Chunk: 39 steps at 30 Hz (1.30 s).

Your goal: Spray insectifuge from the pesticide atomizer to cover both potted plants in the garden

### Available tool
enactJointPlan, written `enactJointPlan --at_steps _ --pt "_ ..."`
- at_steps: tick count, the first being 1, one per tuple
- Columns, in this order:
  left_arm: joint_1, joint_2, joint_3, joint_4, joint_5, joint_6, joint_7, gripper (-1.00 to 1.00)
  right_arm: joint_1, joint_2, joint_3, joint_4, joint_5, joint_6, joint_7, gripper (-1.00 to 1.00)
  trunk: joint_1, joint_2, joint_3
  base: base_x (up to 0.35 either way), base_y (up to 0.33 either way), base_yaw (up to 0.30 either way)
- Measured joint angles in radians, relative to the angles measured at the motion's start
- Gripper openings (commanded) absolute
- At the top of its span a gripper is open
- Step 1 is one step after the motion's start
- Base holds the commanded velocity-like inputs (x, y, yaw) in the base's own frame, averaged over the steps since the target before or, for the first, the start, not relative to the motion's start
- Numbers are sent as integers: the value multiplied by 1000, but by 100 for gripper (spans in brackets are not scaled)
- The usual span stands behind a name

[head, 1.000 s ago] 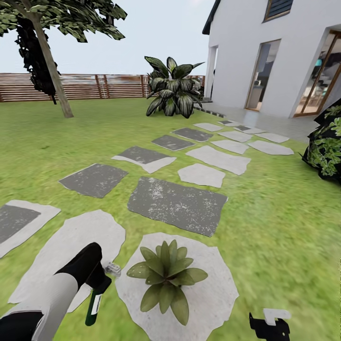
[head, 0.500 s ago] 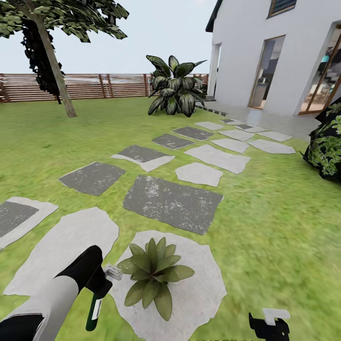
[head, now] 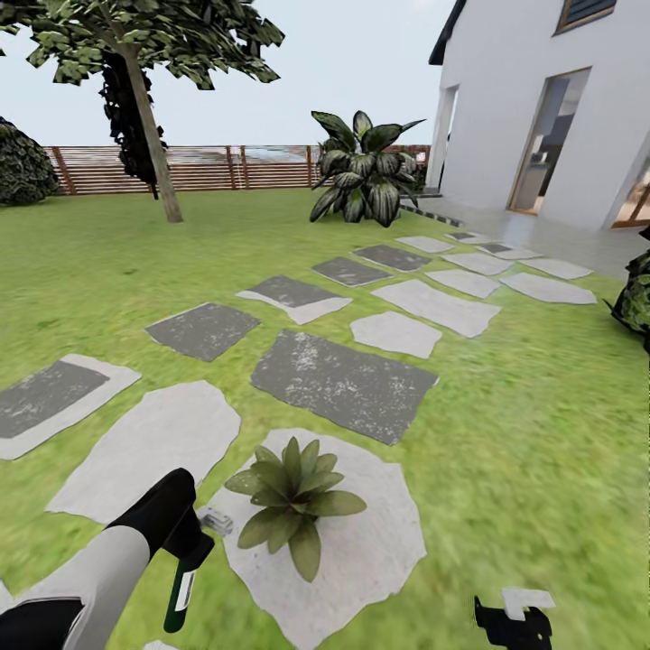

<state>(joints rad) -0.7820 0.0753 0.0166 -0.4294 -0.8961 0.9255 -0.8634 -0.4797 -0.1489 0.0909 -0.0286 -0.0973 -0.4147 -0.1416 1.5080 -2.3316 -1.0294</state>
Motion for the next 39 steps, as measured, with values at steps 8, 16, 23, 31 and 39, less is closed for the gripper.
enactJointPlan --at_steps 8,16,23,31,39 --pt "0 0 0 0 0 0 0 -100 0 0 0 0 0 0 0 100 0 0 0 114 -273 6" --pt "0 -1 1 2 5 3 -3 -100 0 0 0 0 0 0 0 100 0 0 0 118 -269 238" --pt "0 8 -44 25 -48 5 -142 -100 0 0 0 0 0 1 0 100 0 0 0 42 -53 227" --pt "4 12 -82 27 -96 6 -146 -100 0 -1 0 1 0 0 0 100 0 0 0 1 -1 12" --pt "49 45 -79 28 -111 1 -143 -100 2 -1 0 0 0 0 0 100 0 0 0 0 0 0"
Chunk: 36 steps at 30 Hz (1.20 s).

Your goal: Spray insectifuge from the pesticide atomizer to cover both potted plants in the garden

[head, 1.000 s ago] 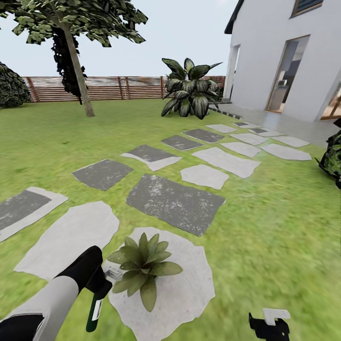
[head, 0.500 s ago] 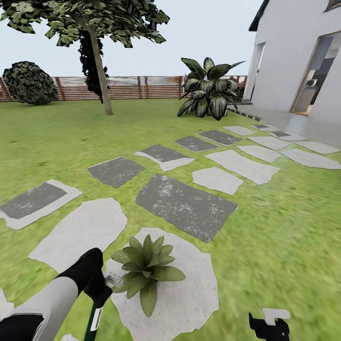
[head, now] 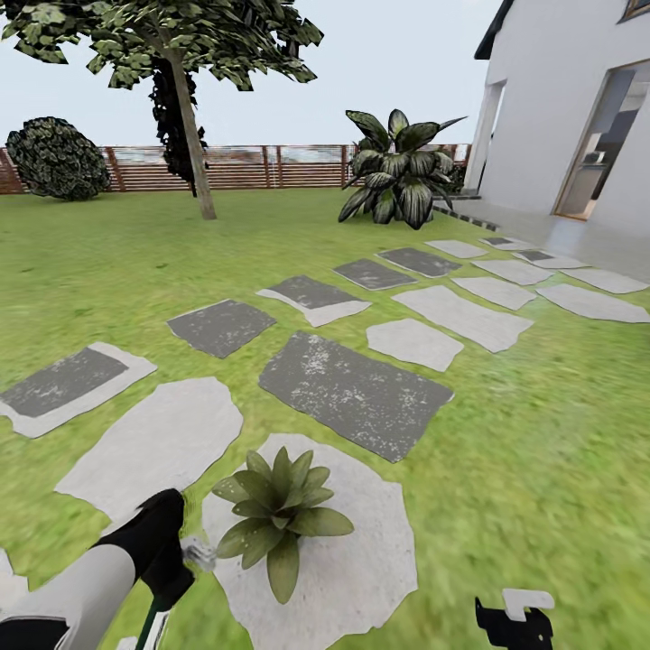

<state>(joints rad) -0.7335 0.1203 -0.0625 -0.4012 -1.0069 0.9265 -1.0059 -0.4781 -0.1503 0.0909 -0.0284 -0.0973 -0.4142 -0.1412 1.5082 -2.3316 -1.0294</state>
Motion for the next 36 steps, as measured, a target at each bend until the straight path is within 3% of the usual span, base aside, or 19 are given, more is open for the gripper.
enactJointPlan --at_steps 3,5,14,31,36 --pt "5 30 1 1 2 -5 -2 -100 0 0 0 -1 0 0 0 100 0 0 0 0 0 18" --pt "6 35 2 0 8 -4 -3 -100 0 1 0 -1 0 0 0 100 0 0 0 0 0 174" --pt "7 25 9 -15 14 -4 -2 -100 0 2 0 -1 0 0 0 100 0 0 0 30 -31 212" --pt "4 26 8 -23 18 0 0 -100 0 1 0 -1 0 0 0 100 0 0 0 -9 -258 6" --pt "-4 25 8 -25 18 2 -5 -100 0 4 0 -1 0 0 0 100 0 0 0 143 -161 181"
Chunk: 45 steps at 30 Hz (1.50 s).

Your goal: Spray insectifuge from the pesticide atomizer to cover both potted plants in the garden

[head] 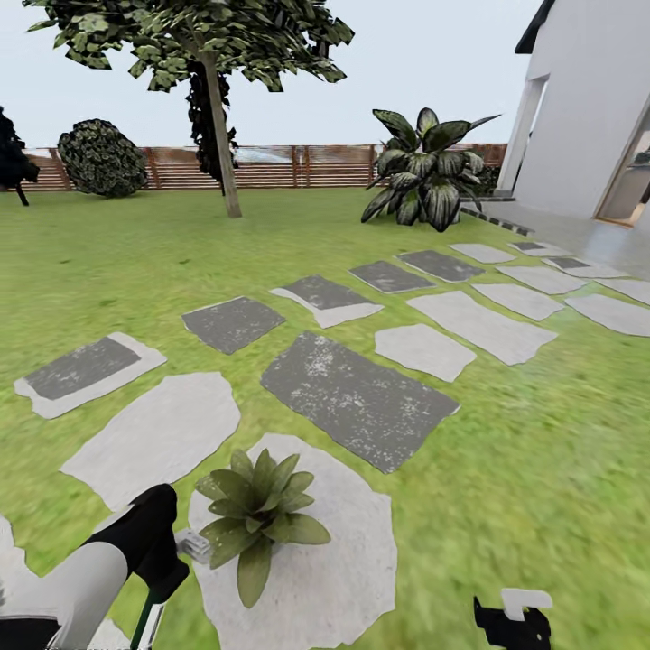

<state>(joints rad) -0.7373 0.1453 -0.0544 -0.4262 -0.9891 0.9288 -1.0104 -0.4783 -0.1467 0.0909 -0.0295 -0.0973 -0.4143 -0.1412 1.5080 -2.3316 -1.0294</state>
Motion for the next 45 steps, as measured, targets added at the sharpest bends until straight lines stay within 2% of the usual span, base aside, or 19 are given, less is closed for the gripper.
enactJointPlan --at_steps 11,15,22,25,32,39,45 --pt "-8 -8 -5 0 -9 5 -6 -100 0 -1 0 1 0 0 0 100 0 0 0 8 -7 271" --pt "-38 -12 -5 1 -8 4 -7 -100 0 0 0 0 0 0 0 100 0 0 0 67 -103 102" --pt "-49 -52 -5 1 -7 3 -7 -100 0 -3 0 3 1 0 0 100 0 0 0 65 -251 5" --pt "-49 -58 -5 1 -9 4 -7 -100 0 -4 0 3 1 0 0 100 0 0 0 -109 -261 0" --pt "-49 -49 -6 2 -13 4 -7 -100 0 -3 0 1 0 0 0 100 1 0 0 -178 -238 16" --pt "-49 -44 -5 1 -11 4 -7 -100 0 1 0 1 0 0 0 100 0 0 0 89 -238 260" --pt "-45 -39 -6 4 -13 5 -7 -100 0 1 0 1 0 0 0 100 0 0 0 56 -28 276"
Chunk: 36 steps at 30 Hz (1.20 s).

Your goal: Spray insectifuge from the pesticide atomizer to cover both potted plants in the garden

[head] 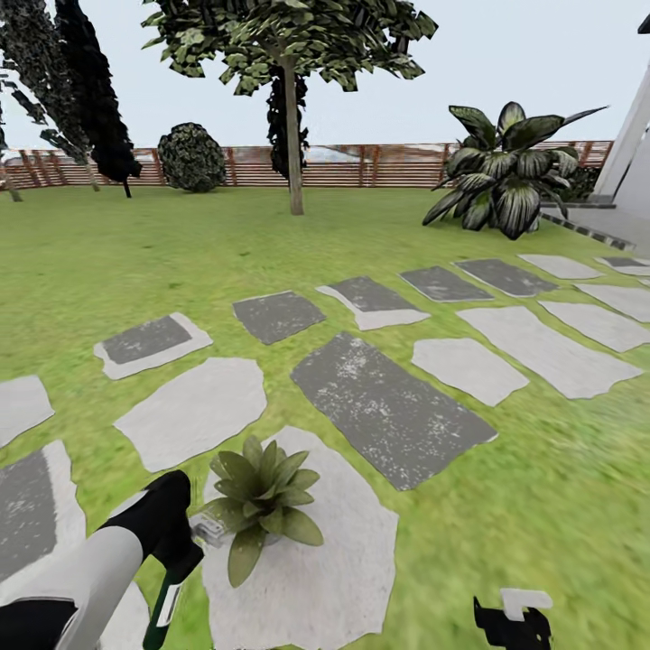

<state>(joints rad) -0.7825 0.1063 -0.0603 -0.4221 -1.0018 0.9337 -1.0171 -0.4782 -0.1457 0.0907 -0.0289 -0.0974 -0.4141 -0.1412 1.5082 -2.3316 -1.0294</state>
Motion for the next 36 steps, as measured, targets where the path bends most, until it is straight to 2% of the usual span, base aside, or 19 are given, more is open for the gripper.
enactJointPlan --at_steps 1,5,7,11,15,17,23,36 --pt "5 7 -1 1 -1 -1 0 -100 0 0 0 0 0 0 0 100 0 0 0 3 -2 252" --pt "16 62 -2 10 -4 -9 0 -100 0 -2 0 0 0 0 0 100 0 0 0 1 -1 88" --pt "18 74 -1 13 1 -10 0 -100 0 -3 0 0 0 0 0 100 0 0 0 0 0 10" --pt "18 65 0 12 3 -3 -2 -100 0 -3 0 0 0 0 0 100 0 0 0 0 0 56" --pt "6 29 3 1 7 4 0 -100 0 -3 0 -1 0 0 0 100 0 0 0 0 0 232" --pt "4 19 2 1 3 2 0 -100 0 -3 0 -1 0 0 0 100 0 0 0 0 0 266" --pt "8 19 -2 3 1 -2 0 -100 0 -3 0 -1 0 0 0 100 0 0 0 0 -53 80" --pt "11 27 1 2 3 -1 0 -100 0 -3 0 0 0 -1 0 100 0 0 0 -26 -269 41"
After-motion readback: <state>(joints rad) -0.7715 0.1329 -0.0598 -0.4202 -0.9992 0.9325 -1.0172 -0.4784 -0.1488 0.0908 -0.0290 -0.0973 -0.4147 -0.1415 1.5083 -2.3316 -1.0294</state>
